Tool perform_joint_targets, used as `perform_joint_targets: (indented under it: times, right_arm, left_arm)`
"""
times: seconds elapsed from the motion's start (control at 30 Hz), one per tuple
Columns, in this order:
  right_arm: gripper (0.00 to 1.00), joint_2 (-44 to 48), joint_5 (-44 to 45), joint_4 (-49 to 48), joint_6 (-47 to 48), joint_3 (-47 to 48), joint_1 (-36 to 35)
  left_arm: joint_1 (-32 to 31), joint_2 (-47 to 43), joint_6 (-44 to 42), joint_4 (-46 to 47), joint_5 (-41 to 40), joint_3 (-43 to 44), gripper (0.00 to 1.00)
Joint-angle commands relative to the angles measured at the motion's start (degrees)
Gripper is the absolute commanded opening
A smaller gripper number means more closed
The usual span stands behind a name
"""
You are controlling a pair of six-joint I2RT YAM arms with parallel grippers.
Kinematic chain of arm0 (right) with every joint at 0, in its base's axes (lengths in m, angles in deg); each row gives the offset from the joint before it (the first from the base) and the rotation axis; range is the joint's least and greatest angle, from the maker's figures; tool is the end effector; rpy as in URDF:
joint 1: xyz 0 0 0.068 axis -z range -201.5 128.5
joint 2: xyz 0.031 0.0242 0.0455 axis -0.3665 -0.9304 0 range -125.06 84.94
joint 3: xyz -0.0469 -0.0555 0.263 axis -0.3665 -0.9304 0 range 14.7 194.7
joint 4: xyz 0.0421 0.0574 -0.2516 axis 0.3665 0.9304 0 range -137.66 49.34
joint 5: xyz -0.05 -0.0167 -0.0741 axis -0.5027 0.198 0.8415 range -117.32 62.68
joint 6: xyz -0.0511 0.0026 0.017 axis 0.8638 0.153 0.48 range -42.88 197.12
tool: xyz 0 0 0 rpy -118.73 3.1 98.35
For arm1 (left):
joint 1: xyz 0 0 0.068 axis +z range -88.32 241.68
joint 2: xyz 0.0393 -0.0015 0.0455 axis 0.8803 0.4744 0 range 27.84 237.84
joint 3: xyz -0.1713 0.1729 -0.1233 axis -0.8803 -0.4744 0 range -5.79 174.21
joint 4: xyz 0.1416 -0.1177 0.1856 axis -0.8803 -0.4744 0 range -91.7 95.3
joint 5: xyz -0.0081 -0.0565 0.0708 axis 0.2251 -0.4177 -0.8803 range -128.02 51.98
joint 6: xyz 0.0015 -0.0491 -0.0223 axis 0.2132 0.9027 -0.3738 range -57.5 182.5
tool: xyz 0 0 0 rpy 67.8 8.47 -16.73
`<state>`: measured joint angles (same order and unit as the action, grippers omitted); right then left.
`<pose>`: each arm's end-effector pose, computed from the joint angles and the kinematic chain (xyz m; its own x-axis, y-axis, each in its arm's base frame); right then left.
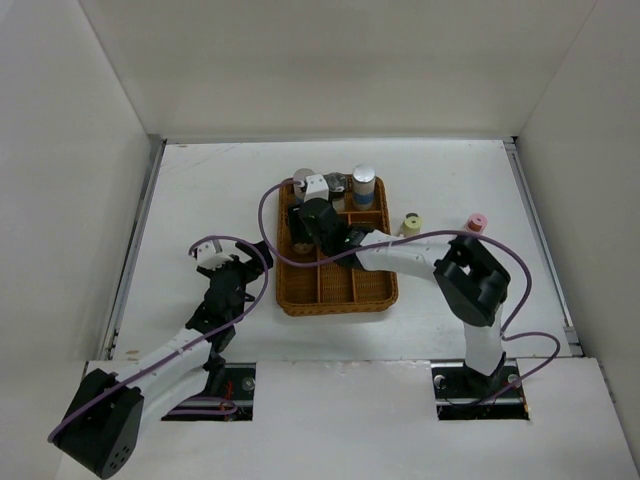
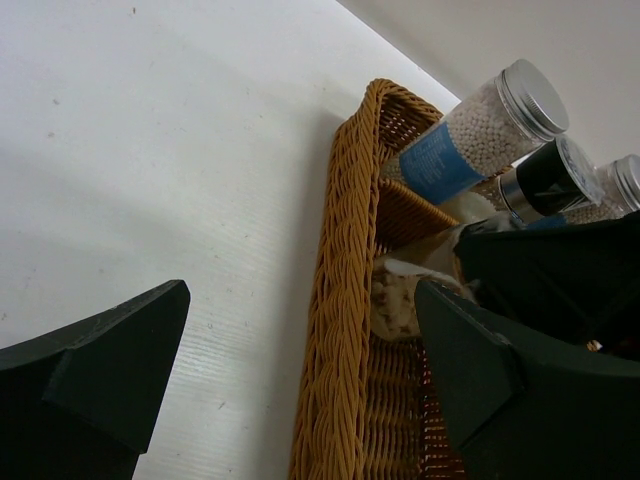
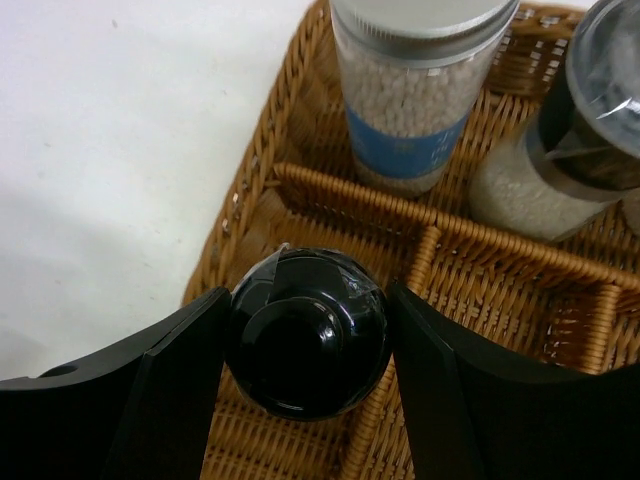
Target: Organize the condiment bottles
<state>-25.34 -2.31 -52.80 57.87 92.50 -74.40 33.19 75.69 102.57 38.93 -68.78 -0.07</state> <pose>0.2803 0.3457 0.2314 -0.4251 -0.0669 -0.9027 -0.3772 0.9196 0.1095 0.1565 -0.0642 0.1740 -0.0771 -0.5875 -0.8055 -0.1102 0.8080 -0.5788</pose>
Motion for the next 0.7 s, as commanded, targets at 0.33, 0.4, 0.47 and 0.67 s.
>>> perform_joint_targets:
  times: [0.33, 0.4, 0.47, 0.67]
  right_arm:
    - [0.89, 5.42, 0.21, -5.40, 0.61, 1.13, -0.05]
    - [0.91, 9.18, 0.03, -5.31, 1.31, -0.80, -0.14]
    - [0.89, 13.75, 0.30, -5.57, 1.67, -4.13, -0.14]
    - [0.41, 29.22, 4.94, -5.67, -0.26, -20.12, 7.84]
  left_arm:
    - [0.50, 0.58, 0.62, 1.44, 0.36, 0.53, 1.00]
    - [0.59, 0.31, 0.62, 1.71, -0.17, 0.26, 1.00]
    - [0.94, 1.10, 0.62, 1.71, 0.44, 0.44, 1.00]
    - [0.76, 0.92, 0.71, 1.97, 0.18, 0.35, 1.00]
